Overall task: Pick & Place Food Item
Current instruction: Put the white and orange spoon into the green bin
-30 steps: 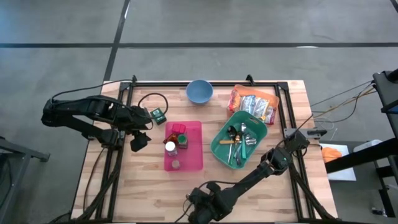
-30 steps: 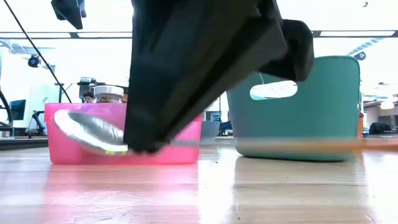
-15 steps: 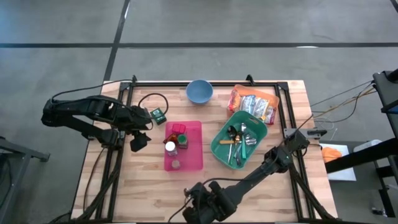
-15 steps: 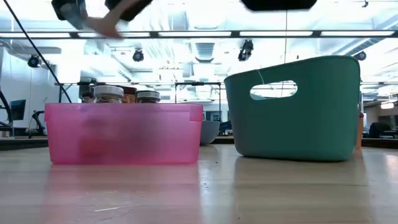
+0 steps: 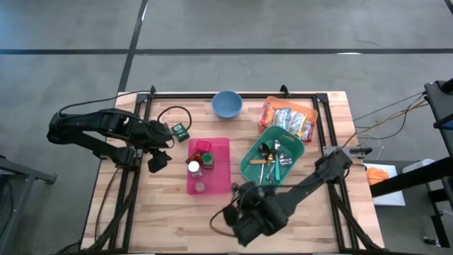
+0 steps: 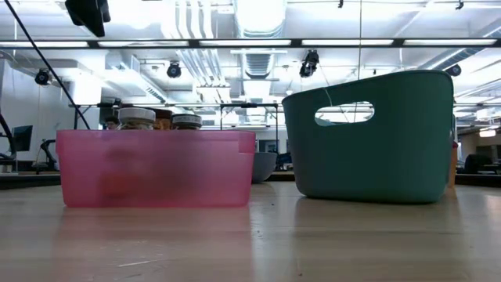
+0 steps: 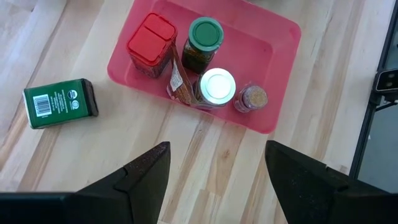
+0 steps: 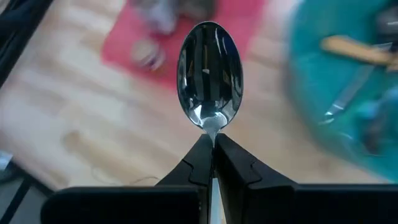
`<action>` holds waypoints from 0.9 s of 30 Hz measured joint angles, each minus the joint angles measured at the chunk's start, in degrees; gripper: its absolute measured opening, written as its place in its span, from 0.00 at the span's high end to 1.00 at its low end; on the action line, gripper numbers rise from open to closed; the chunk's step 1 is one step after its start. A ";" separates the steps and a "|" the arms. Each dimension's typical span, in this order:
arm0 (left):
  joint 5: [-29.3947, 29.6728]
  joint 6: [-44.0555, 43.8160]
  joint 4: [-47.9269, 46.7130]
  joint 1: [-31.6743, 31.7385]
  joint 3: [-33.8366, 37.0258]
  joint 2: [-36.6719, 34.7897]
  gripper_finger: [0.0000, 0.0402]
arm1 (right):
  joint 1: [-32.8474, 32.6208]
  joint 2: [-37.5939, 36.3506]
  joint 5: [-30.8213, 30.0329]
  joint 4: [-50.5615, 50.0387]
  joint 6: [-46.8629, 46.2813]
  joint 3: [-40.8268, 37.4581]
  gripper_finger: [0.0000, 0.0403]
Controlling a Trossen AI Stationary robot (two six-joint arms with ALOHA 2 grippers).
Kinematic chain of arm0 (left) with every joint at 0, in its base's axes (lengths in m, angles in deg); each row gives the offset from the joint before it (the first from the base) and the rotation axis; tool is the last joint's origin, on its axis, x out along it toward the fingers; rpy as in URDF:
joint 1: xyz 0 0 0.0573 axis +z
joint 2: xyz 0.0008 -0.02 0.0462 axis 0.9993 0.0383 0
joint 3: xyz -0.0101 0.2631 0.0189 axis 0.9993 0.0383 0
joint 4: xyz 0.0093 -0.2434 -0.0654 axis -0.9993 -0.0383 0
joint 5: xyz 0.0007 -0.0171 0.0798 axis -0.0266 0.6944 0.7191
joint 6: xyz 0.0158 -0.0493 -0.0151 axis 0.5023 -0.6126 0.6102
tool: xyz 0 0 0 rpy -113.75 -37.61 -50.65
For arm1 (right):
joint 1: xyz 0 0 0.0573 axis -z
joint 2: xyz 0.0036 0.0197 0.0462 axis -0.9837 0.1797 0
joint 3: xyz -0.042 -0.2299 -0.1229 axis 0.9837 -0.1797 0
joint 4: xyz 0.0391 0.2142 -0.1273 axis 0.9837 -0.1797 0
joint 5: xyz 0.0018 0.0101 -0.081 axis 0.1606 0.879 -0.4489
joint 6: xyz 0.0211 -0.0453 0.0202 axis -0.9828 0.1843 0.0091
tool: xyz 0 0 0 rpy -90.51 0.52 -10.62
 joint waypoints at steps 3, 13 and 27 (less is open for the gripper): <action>0.00 0.00 0.02 0.00 0.00 0.00 0.35 | 0.84 -2.55 -0.66 -6.50 -5.40 -0.07 0.98; 0.00 -0.21 0.24 0.00 0.00 0.00 0.35 | 7.37 -15.32 -8.06 -5.79 -6.49 -10.46 0.98; 0.02 -0.31 0.24 0.00 -0.02 0.00 0.35 | 13.34 -32.25 5.35 -1.73 -17.76 -37.78 0.98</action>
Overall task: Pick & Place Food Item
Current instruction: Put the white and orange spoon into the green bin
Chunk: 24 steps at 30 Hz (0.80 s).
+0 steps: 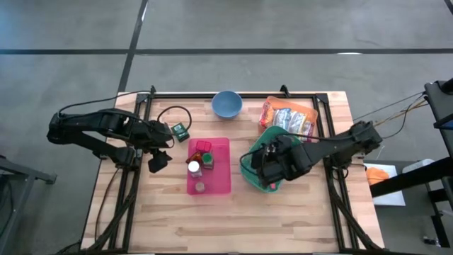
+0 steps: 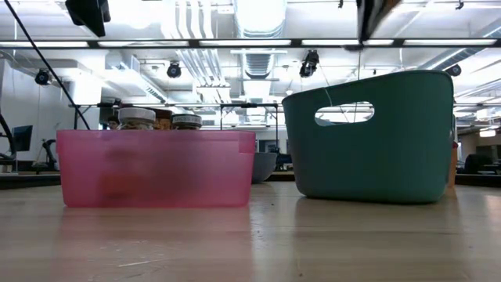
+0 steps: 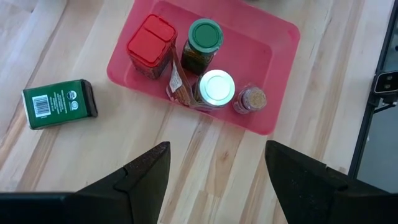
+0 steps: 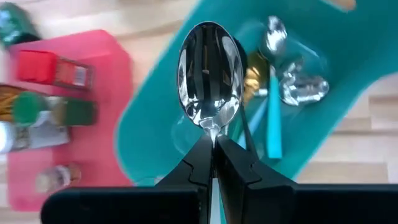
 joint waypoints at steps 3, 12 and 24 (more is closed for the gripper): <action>-0.02 -0.13 0.23 0.02 0.00 0.00 0.35 | 0.73 -2.34 2.15 4.89 -1.90 -6.28 0.98; 0.00 -0.18 0.41 0.02 0.00 0.00 0.35 | 3.52 -5.99 3.80 17.79 -2.63 -19.56 0.98; 0.00 -1.42 0.82 0.02 0.00 0.00 0.35 | 9.43 -5.88 6.73 21.89 3.49 -27.70 0.98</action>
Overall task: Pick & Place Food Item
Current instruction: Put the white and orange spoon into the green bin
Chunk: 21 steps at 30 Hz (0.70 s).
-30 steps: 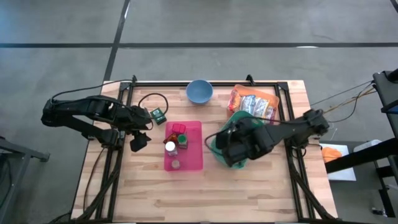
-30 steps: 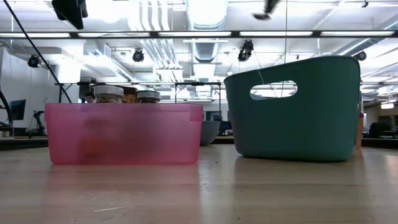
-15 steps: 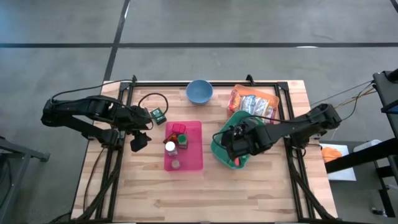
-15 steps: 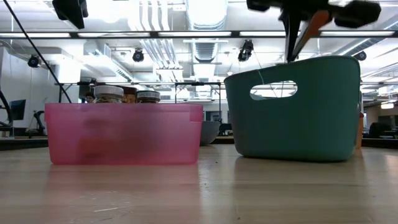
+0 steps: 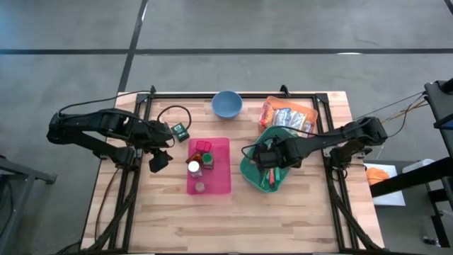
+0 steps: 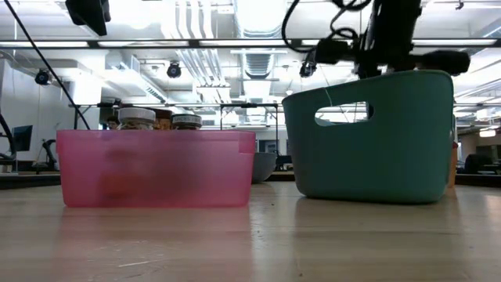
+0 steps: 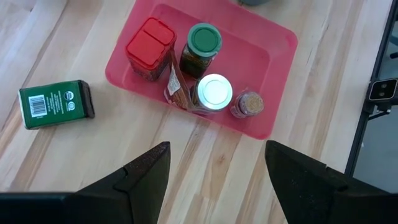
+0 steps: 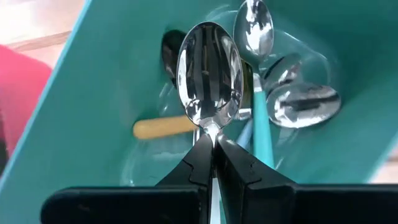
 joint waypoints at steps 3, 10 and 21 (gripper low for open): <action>-0.01 0.00 0.06 0.00 0.00 0.00 0.35 | 2.23 0.00 0.84 2.13 3.09 -1.70 0.98; 0.00 0.02 0.51 0.00 0.00 0.00 0.35 | 6.95 0.00 3.52 9.68 8.82 -7.63 0.98; 0.00 -0.04 3.15 0.00 0.00 0.00 0.35 | 9.49 0.45 5.10 17.39 13.16 -15.20 0.98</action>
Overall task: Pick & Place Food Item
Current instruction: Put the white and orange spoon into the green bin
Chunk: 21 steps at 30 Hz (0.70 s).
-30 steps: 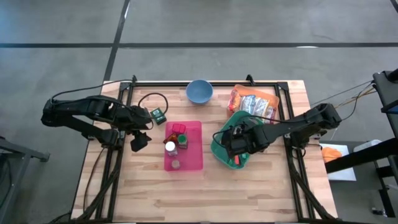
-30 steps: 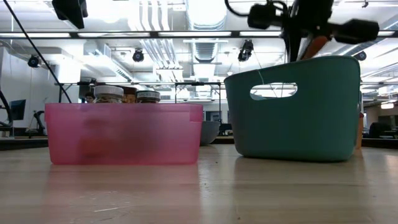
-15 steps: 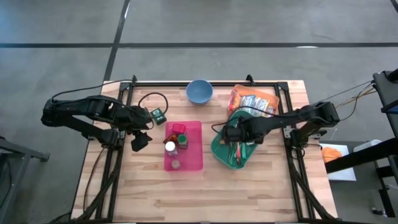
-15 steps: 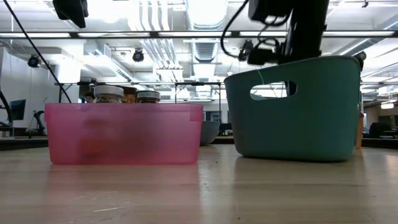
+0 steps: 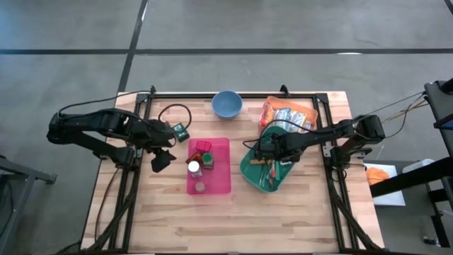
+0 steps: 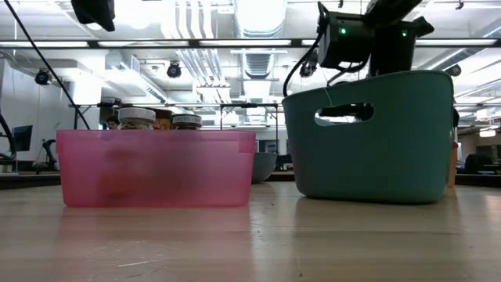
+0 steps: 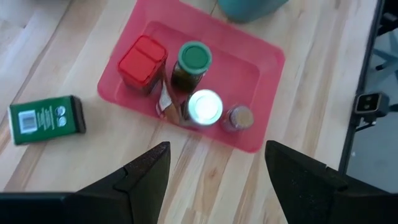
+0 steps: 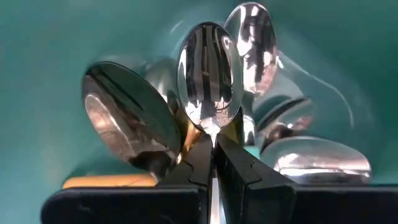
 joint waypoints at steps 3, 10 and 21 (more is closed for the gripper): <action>0.00 -0.14 1.68 0.00 0.00 0.00 0.35 | -0.03 0.86 -0.76 1.26 0.98 -0.37 0.98; -0.06 -3.33 3.35 0.21 0.00 0.07 0.35 | -0.01 3.21 -1.35 0.94 4.02 0.26 0.98; -0.67 -4.07 3.32 1.97 -0.02 0.07 0.35 | 0.07 3.72 -0.74 1.28 10.26 2.13 0.98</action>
